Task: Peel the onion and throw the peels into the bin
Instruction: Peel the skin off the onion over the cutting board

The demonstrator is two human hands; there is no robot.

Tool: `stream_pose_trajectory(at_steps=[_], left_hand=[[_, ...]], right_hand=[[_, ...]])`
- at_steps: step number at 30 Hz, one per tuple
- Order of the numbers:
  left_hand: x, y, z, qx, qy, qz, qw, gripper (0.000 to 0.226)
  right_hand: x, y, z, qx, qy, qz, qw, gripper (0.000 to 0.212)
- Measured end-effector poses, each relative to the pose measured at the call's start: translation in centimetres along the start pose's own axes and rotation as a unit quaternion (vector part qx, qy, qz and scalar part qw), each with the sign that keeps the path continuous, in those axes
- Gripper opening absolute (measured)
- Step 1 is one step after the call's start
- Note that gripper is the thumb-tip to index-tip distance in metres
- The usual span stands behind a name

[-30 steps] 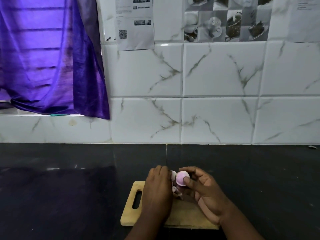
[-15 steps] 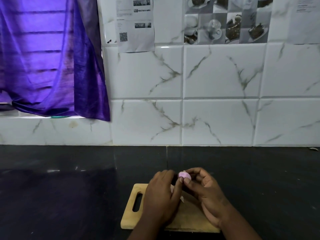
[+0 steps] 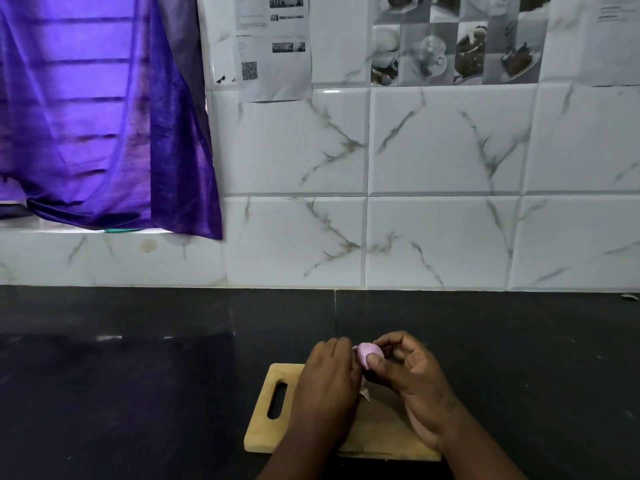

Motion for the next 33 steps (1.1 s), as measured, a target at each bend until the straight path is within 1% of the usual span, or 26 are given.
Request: stream_pose_trajectory(at_steps=[1, 3, 4, 6, 9, 14, 16, 21, 24, 27, 29, 31, 33], left_hand=[[0.6, 0.1, 0.0, 0.008, -0.002, -0.002, 1.0, 0.005], [0.9, 0.1, 0.2, 0.028, 0.001, -0.012, 1.0, 0.025], [0.8, 0.1, 0.3, 0.031, 0.003, -0.019, 0.999, 0.028], [1.2, 0.1, 0.4, 0.042, -0.005, -0.033, 0.999, 0.024], [0.6, 0.1, 1.3, 0.09, -0.034, 0.012, 0.995, 0.013], [0.3, 0.0, 2.3, 0.156, -0.038, 0.031, 0.986, 0.018], [0.2, 0.0, 2.8, 0.176, -0.031, 0.036, 0.983, 0.019], [0.7, -0.1, 3.5, 0.217, -0.027, 0.006, 0.976, 0.018], [1.0, -0.5, 4.2, 0.241, -0.01, -0.022, 0.97, 0.021], [0.8, -0.4, 4.4, 0.218, 0.007, -0.046, 0.975, 0.019], [1.0, 0.0, 3.5, 0.172, -0.035, -0.052, 0.983, 0.036], [0.9, 0.3, 2.1, 0.106, -0.063, -0.026, 0.992, 0.05], [0.3, 0.4, 1.2, 0.063, -0.05, 0.008, 0.997, 0.052]], right_hand=[[-0.1, 0.0, 0.0, -0.005, 0.007, 0.003, 1.0, 0.047], [-0.1, 0.0, -0.1, -0.015, 0.023, 0.004, 1.0, 0.052], [-0.1, 0.0, -0.1, -0.018, 0.035, 0.004, 0.999, 0.052], [0.0, 0.2, -0.2, -0.023, 0.066, 0.005, 0.998, 0.051], [0.0, 0.3, -0.5, -0.036, 0.102, 0.004, 0.994, 0.051], [0.2, 0.5, -0.5, -0.038, 0.11, 0.004, 0.993, 0.029], [0.1, 0.5, -0.6, -0.045, 0.111, 0.005, 0.993, 0.029], [0.2, 0.5, -1.0, -0.072, 0.124, 0.003, 0.99, 0.035], [0.3, 0.5, -1.4, -0.079, 0.114, -0.001, 0.99, 0.029], [0.5, 0.5, -1.4, -0.077, 0.099, -0.006, 0.992, 0.025], [0.5, 0.4, -1.2, -0.073, 0.092, -0.011, 0.993, 0.025], [0.4, 0.3, -1.0, -0.07, 0.088, -0.008, 0.994, 0.027], [0.1, 0.3, -1.0, -0.075, 0.088, -0.002, 0.993, 0.027]])
Point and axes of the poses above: each hand's wrist, its own y-axis towards the middle knuckle, its own x-axis out of the back of the hand, z = x × y, the point moved 8 cm from there along y, towards the middle knuckle, and after that the axes turned 13 degrees about y, right-handed, at the moved point
